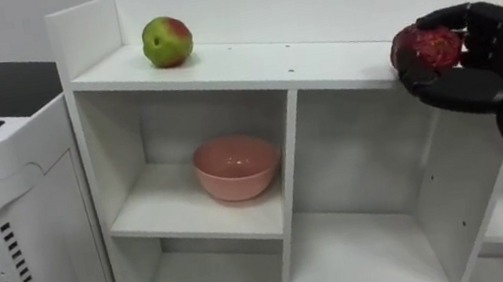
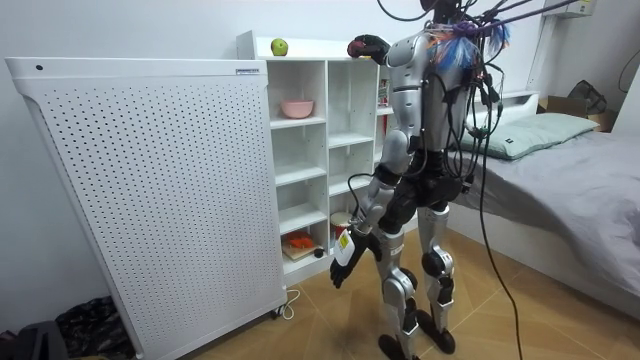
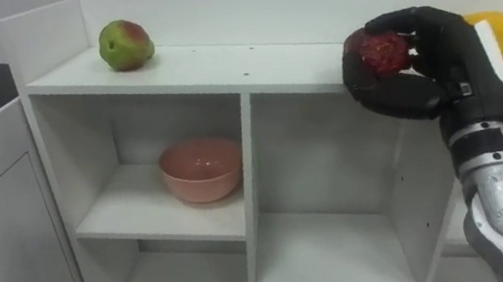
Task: Arrange fruit in the closet
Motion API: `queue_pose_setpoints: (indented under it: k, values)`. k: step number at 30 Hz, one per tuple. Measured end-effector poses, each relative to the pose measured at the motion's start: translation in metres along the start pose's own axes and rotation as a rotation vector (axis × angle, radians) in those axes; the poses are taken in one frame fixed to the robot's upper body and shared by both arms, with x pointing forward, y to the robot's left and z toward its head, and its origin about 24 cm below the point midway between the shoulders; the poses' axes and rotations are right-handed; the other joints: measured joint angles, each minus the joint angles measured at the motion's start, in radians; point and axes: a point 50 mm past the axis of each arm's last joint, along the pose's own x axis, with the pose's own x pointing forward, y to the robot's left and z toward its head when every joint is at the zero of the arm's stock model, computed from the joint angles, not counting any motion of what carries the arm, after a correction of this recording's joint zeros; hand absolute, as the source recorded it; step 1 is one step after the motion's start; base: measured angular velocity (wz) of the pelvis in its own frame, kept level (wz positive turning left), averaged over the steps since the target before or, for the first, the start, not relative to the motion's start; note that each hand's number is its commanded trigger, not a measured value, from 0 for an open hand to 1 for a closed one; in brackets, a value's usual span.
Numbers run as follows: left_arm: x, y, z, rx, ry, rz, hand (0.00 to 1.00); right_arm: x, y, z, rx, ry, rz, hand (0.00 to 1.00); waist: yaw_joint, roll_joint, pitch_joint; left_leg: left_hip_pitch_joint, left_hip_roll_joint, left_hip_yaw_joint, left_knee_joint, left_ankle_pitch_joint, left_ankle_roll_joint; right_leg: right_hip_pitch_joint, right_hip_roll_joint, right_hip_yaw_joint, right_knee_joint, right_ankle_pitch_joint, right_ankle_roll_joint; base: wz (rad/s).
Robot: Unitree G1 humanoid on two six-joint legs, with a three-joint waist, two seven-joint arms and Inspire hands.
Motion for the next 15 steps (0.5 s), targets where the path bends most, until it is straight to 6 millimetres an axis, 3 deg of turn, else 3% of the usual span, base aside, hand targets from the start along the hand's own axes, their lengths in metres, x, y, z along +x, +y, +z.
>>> queue_pose_setpoints:
  k: [9,15]
  values:
    - [0.001,0.001,0.003,-0.002,-0.009,0.007,0.00,-0.006,0.027,0.042,0.038,-0.176,0.145,1.00,0.017,0.001,0.0001,0.007,0.002,0.012,-0.003,0.002,-0.003,0.003,0.000,0.005,-0.001,0.000,0.000,-0.01]
    - [0.000,-0.001,0.000,0.006,-0.005,-0.001,0.00,-0.013,0.049,0.056,0.110,-0.229,0.249,1.00,0.034,0.010,0.0078,0.006,0.002,0.026,-0.003,0.002,-0.003,0.002,-0.005,0.009,0.001,0.000,0.000,-0.07]
